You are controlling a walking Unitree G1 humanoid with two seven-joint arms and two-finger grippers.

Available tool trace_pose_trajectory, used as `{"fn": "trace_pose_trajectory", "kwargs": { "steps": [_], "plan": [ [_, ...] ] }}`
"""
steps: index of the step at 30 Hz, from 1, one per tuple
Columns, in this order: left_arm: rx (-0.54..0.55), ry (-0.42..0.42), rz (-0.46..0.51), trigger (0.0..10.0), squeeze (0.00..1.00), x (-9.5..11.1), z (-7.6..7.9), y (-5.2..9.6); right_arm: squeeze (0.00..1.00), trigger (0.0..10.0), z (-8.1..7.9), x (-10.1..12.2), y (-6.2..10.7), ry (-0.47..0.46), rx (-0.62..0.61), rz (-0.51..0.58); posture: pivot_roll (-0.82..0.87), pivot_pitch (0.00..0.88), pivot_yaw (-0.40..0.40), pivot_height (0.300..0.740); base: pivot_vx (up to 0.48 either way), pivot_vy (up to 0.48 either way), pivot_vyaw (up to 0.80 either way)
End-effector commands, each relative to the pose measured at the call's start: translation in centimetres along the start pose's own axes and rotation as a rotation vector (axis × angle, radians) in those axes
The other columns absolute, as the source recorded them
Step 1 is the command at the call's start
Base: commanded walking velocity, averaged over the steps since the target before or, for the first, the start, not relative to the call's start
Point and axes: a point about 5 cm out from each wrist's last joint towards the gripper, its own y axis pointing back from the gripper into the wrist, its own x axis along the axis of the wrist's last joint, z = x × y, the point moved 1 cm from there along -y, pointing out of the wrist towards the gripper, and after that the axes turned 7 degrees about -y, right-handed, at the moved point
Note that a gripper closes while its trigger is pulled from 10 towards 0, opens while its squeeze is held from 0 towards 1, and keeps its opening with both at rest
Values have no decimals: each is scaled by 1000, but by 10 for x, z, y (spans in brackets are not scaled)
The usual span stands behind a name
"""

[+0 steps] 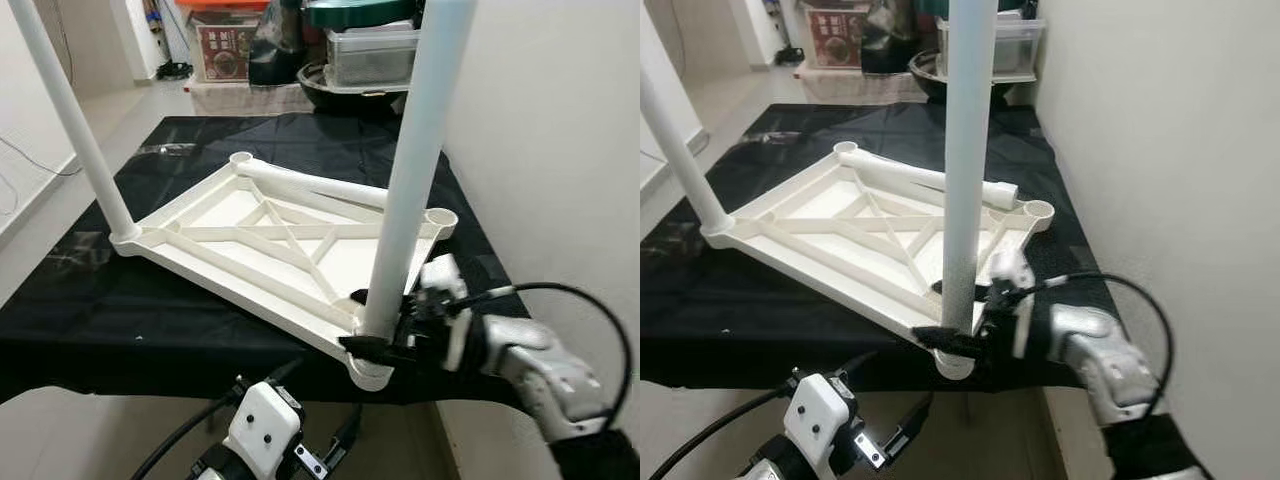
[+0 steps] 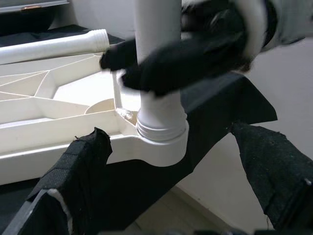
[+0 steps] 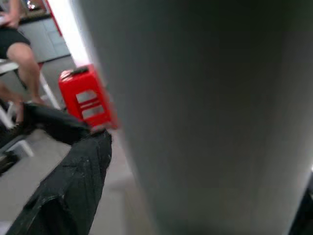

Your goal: Building children table

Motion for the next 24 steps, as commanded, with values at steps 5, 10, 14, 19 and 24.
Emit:
{"fn": "trace_pose_trajectory", "kwargs": {
  "steps": [5,10,14,19,24],
  "plan": [
    [8,-21,5,10000,0,1,1,2,0,0,6,-6,-9,10,-74,1,107,77,-28,740,0,0,0],
    [11,-23,5,10000,0,0,0,2,0,0,18,-3,-13,14,-179,43,107,81,-28,740,0,0,0],
    [11,-24,2,10000,0,0,0,2,0,0,33,-4,-14,22,-316,55,108,87,-26,740,0,0,0],
    [14,-25,-1,10000,0,0,0,2,0,0,53,-9,-13,32,-554,66,108,92,-28,740,0,0,0],
    [16,-28,-3,10000,0,-1,-1,2,0,0,67,-12,-11,-7,-833,107,109,98,-25,740,0,0,0]
  ]
}}
